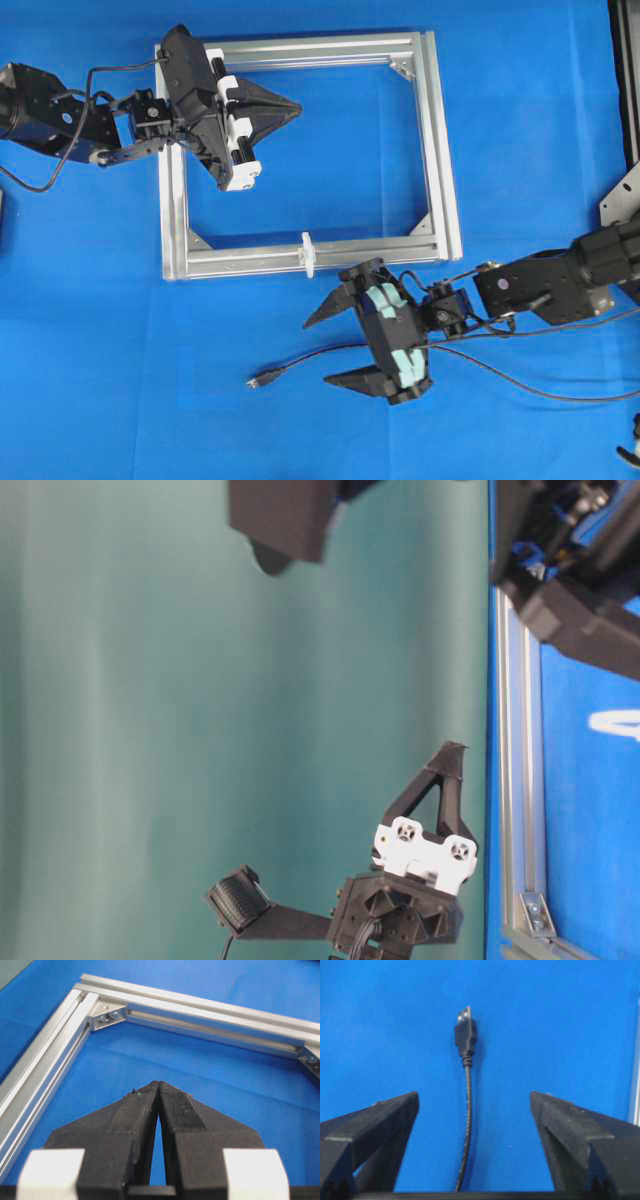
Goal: Insert the wire through the string loop located in the center.
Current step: 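Move the right gripper down to the black USB cable near its plug, then close the right gripper on the cable just behind the USB plug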
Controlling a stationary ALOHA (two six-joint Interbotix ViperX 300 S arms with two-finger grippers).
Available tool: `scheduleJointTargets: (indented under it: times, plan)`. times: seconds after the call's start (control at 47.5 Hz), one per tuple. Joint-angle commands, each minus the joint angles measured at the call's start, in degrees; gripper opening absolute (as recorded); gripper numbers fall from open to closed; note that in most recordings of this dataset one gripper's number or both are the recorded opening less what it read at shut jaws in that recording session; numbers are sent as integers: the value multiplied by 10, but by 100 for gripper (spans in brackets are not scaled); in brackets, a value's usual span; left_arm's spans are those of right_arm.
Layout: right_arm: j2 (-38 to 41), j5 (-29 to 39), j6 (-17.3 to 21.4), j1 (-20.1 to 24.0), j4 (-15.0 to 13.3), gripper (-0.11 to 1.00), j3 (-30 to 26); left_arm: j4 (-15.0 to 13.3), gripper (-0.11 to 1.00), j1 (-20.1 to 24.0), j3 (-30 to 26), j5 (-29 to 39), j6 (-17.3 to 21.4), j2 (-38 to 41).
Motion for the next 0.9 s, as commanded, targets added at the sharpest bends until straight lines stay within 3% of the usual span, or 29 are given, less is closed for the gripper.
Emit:
scheduleJointTargets:
  times: [0.0,0.336,0.694,0.757,0.883]
  plan:
    - [4,-1,1,-1,11,75,-18,1,0,2,-11,-3,0,-16]
    - [50,-1,1,-1,32,75,-41,2,0,2,-7,-2,0,-17]
    - [62,5,2,-1,33,72,-52,1,0,2,-6,-3,1,-17]
    - [62,11,1,0,33,64,-54,2,0,2,-6,-2,0,-18]
    - [63,27,1,-1,33,30,-54,2,0,2,-6,-2,1,-17]
